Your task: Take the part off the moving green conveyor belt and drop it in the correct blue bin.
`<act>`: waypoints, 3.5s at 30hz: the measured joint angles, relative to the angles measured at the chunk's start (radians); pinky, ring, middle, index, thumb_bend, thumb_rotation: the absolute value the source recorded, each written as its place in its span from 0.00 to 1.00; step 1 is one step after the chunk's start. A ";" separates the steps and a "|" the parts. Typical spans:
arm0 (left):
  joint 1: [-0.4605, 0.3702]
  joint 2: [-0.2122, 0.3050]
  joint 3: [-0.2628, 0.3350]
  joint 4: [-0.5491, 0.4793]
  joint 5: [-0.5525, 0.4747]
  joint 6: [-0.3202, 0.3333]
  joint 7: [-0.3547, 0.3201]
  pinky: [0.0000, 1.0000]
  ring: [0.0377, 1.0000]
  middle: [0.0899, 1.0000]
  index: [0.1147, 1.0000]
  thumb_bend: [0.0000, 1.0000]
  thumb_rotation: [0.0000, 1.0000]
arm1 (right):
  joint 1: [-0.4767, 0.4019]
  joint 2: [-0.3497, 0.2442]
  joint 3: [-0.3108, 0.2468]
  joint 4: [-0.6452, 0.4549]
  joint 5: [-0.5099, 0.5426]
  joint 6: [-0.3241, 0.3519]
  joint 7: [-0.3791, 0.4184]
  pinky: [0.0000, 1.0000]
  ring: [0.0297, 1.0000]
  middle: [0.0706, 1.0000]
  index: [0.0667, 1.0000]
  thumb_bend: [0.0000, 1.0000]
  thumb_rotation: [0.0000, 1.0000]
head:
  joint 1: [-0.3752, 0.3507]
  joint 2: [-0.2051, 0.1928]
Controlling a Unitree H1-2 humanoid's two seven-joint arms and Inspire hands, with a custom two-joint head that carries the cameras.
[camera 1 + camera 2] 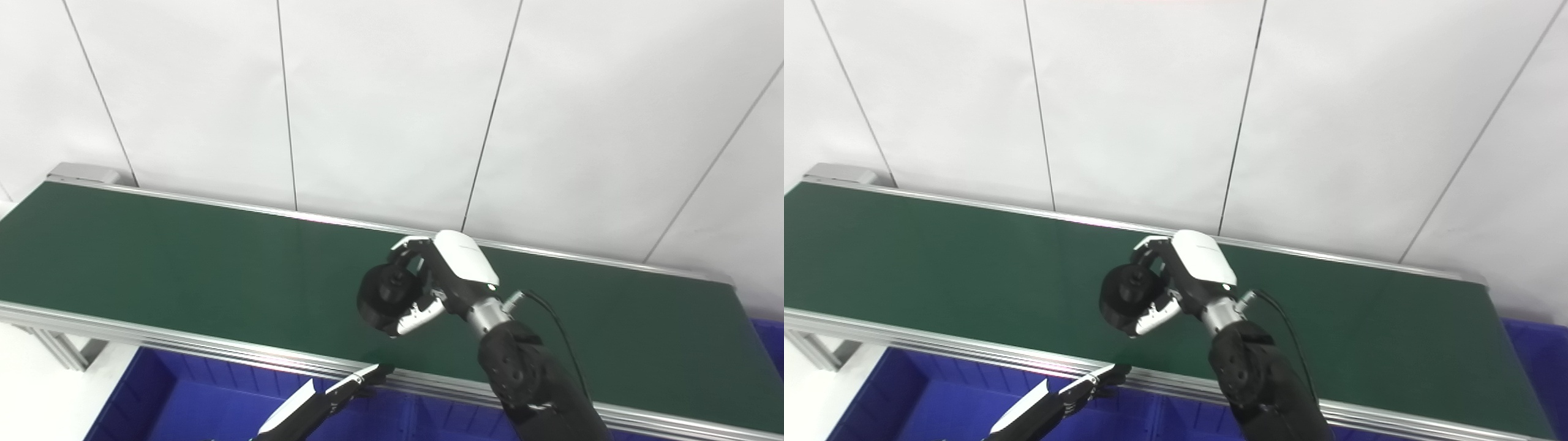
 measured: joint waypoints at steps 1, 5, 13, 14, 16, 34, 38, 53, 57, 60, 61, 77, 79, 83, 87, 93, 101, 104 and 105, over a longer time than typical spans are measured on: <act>-0.001 0.000 0.001 0.001 -0.001 0.000 -0.003 0.90 0.94 0.97 0.95 0.48 0.61 | 0.013 -0.008 -0.008 -0.029 -0.001 0.002 0.007 0.27 0.36 0.42 0.50 0.51 0.00 | 0.000 0.000; -0.005 0.000 0.005 0.002 -0.001 0.000 -0.009 0.91 0.95 0.97 0.95 0.47 0.62 | 0.074 -0.032 -0.024 -0.123 -0.006 0.012 0.035 0.28 0.37 0.42 0.49 0.52 0.00 | -0.023 0.052; -0.023 0.009 0.053 -0.008 -0.073 0.000 -0.057 0.95 0.97 0.97 0.95 0.47 0.70 | 0.230 -0.071 -0.085 -0.358 -0.029 0.093 0.120 0.26 0.36 0.42 0.50 0.51 0.00 | -0.158 0.244; -0.029 0.011 0.059 -0.013 -0.096 0.000 -0.070 0.95 0.97 0.97 0.95 0.45 0.69 | 0.245 -0.071 -0.097 -0.386 -0.033 0.100 0.120 0.26 0.35 0.41 0.50 0.51 0.00 | -0.176 0.261; -0.037 0.014 0.067 -0.033 -0.132 0.001 -0.093 0.95 0.97 0.97 0.95 0.44 0.67 | 0.293 -0.071 -0.119 -0.447 -0.035 0.118 0.122 0.26 0.35 0.41 0.50 0.51 0.00 | -0.187 0.281; -0.050 0.015 0.117 -0.195 -0.192 0.140 -0.142 0.97 0.97 0.96 0.93 0.40 0.57 | 0.651 -0.114 -0.158 -0.603 -0.060 0.140 0.151 0.27 0.36 0.41 0.49 0.51 0.00 | -0.216 0.360; -0.049 0.008 0.116 -0.222 -0.194 0.149 -0.143 0.96 0.98 0.97 0.93 0.41 0.60 | 0.670 -0.126 -0.141 -0.551 -0.071 0.130 0.144 0.30 0.37 0.42 0.49 0.52 0.00 | -0.210 0.371; -0.021 0.006 0.117 -0.238 -0.189 0.165 -0.162 0.94 0.97 0.96 0.94 0.44 0.62 | 0.648 -0.106 -0.108 -0.215 -0.112 -0.011 -0.102 0.34 0.38 0.43 0.49 0.52 0.00 | -0.176 0.359; -0.018 0.006 0.120 -0.238 -0.187 0.164 -0.162 0.94 0.97 0.96 0.94 0.44 0.61 | 0.630 -0.104 -0.113 -0.183 -0.134 -0.019 -0.174 0.32 0.38 0.43 0.49 0.52 0.00 | -0.173 0.357; -0.014 0.006 0.122 -0.245 -0.184 0.164 -0.161 0.95 0.97 0.96 0.93 0.45 0.61 | 0.620 -0.098 -0.117 -0.163 -0.155 -0.019 -0.217 0.32 0.38 0.43 0.49 0.52 0.00 | -0.173 0.357; -0.012 0.006 0.124 -0.247 -0.180 0.164 -0.160 0.95 0.97 0.96 0.93 0.45 0.61 | 0.619 -0.096 -0.118 -0.155 -0.156 -0.019 -0.229 0.34 0.39 0.45 0.48 0.52 0.00 | -0.170 0.356; -0.002 0.006 0.132 -0.250 -0.169 0.170 -0.161 0.95 0.97 0.96 0.93 0.44 0.59 | 0.580 -0.066 -0.121 -0.097 -0.165 -0.018 -0.246 0.58 0.64 0.66 0.69 0.85 0.20 | -0.149 0.347; -0.002 0.006 0.132 -0.250 -0.169 0.170 -0.161 0.94 0.96 0.96 0.93 0.44 0.59 | 0.580 -0.066 -0.121 -0.101 -0.165 -0.018 -0.238 0.60 0.66 0.69 0.69 0.85 0.21 | -0.144 0.348; -0.001 0.006 0.132 -0.249 -0.170 0.168 -0.162 0.93 0.96 0.96 0.94 0.45 0.60 | 0.587 -0.071 -0.121 -0.101 -0.165 -0.017 -0.211 0.59 0.65 0.69 0.68 0.84 0.20 | -0.152 0.345; 0.003 0.006 0.132 -0.249 -0.170 0.169 -0.162 0.93 0.96 0.96 0.93 0.44 0.59 | 0.591 -0.070 -0.123 -0.099 -0.165 -0.017 -0.208 0.58 0.64 0.68 0.67 0.84 0.20 | -0.150 0.348; 0.005 0.006 0.134 -0.249 -0.170 0.169 -0.161 0.93 0.96 0.96 0.93 0.45 0.58 | 0.594 -0.071 -0.123 -0.106 -0.161 -0.018 -0.197 0.61 0.66 0.68 0.67 0.81 0.20 | -0.146 0.348; 0.015 0.005 0.134 -0.233 -0.168 0.169 -0.161 0.94 0.97 0.97 0.93 0.47 0.61 | 0.659 -0.082 -0.133 -0.268 0.052 -0.151 -0.167 0.61 0.65 0.65 0.67 0.62 0.35 | -0.149 0.351; 0.015 0.005 0.133 -0.215 -0.165 0.168 -0.161 0.93 0.97 0.97 0.94 0.47 0.62 | 0.678 -0.077 -0.132 -0.314 0.138 -0.236 -0.166 0.60 0.65 0.67 0.69 0.60 0.47 | -0.149 0.351; 0.015 0.004 0.133 -0.205 -0.165 0.167 -0.161 0.93 0.96 0.97 0.94 0.47 0.62 | 0.683 -0.073 -0.132 -0.328 0.166 -0.249 -0.164 0.59 0.65 0.68 0.70 0.59 0.51 | -0.144 0.350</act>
